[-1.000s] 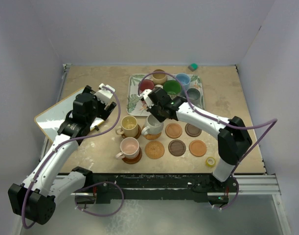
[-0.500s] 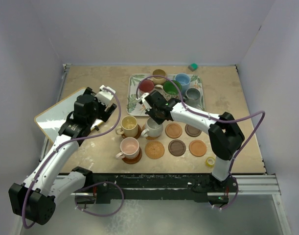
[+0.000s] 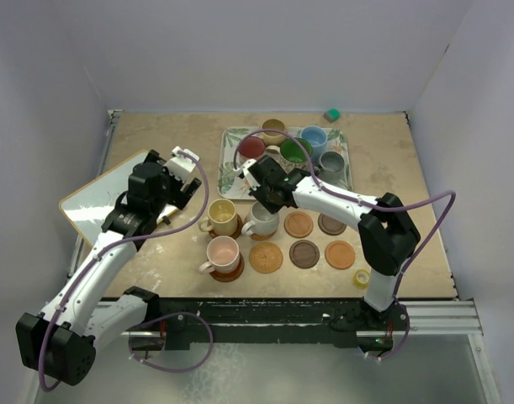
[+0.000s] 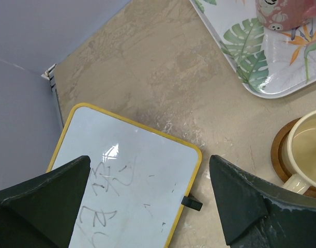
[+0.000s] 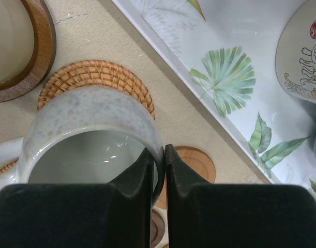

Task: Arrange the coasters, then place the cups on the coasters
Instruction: Place the cup on the coaster.

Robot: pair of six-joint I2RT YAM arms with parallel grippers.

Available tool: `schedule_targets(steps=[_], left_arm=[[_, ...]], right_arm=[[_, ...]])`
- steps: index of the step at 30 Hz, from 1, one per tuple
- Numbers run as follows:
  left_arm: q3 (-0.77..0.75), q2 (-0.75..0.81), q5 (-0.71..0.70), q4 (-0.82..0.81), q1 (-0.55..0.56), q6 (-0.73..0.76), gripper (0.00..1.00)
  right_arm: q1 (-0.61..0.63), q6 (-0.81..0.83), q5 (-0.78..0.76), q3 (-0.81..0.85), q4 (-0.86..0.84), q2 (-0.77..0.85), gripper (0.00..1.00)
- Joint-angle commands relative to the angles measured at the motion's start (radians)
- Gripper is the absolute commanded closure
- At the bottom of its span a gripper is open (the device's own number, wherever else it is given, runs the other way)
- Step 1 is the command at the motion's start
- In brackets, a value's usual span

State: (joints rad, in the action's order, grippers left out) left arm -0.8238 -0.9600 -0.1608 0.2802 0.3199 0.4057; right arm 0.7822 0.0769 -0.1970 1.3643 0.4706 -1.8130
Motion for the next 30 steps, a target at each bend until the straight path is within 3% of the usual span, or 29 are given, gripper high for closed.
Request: schedule_targets(steps=[1, 16, 30], left_arm=[[0.002, -0.001, 0.007, -0.056, -0.009, 0.005, 0.06], [0.017, 0.004, 0.01, -0.058, -0.01, 0.011, 0.06], [0.025, 0.012, 0.006, -0.059, -0.011, 0.018, 0.06]], right_arm=[[0.011, -0.025, -0.023, 0.059, -0.052, 0.021, 1.0], [0.027, -0.036, -0.048, 0.047, -0.05, 0.0, 0.96], [0.031, -0.039, -0.055, 0.059, -0.029, 0.005, 0.8]])
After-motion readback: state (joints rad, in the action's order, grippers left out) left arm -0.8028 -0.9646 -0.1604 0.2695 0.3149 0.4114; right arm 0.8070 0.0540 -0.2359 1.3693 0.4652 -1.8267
